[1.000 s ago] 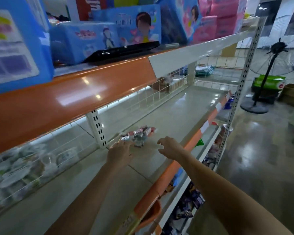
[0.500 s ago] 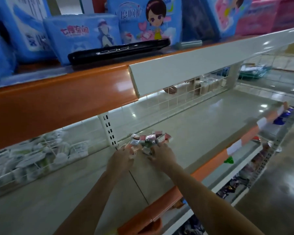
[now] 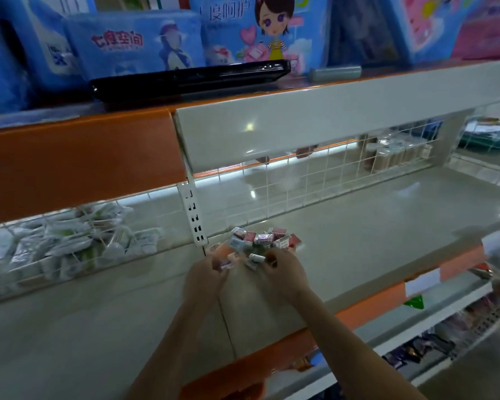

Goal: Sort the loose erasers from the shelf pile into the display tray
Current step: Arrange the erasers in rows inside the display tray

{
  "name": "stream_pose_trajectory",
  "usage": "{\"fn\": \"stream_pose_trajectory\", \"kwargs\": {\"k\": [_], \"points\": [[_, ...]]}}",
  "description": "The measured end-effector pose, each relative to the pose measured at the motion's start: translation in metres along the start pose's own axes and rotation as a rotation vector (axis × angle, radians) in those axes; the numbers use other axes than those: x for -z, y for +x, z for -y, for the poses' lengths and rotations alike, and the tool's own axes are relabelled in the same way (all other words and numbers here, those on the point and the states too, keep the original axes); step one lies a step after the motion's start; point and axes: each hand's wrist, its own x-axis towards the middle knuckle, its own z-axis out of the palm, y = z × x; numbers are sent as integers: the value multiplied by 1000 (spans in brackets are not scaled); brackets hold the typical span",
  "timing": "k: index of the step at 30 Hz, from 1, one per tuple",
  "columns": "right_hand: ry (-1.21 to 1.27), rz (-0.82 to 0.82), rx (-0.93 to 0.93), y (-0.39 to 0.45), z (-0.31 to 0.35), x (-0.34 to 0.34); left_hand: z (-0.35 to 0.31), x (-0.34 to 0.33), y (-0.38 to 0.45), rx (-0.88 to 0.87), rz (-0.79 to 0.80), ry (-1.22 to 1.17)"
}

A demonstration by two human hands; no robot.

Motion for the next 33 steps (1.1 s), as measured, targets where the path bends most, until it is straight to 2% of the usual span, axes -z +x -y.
{"fn": "stream_pose_trajectory", "kwargs": {"k": [4,13,16,18,25,28,33], "points": [[241,31,-45,-12,2,9,7,11,-21,119,25,-295],[775,300,-87,-46,32,-1,4,47,-83,386,6,-971],[853,389,-93,-61,53,-15,14,69,-107,455,-24,-1251],[861,440,-79,-73,71,-26,25,84,-122,478,-57,-1352],[915,624,-43,-125,151,-71,82,154,-186,440,-136,-1305],[934,726,-60,-157,190,-99,114,194,-216,501,-210,-1252],[913,842,-52,-217,263,-155,181,270,-279,558,-297,-968]]}}
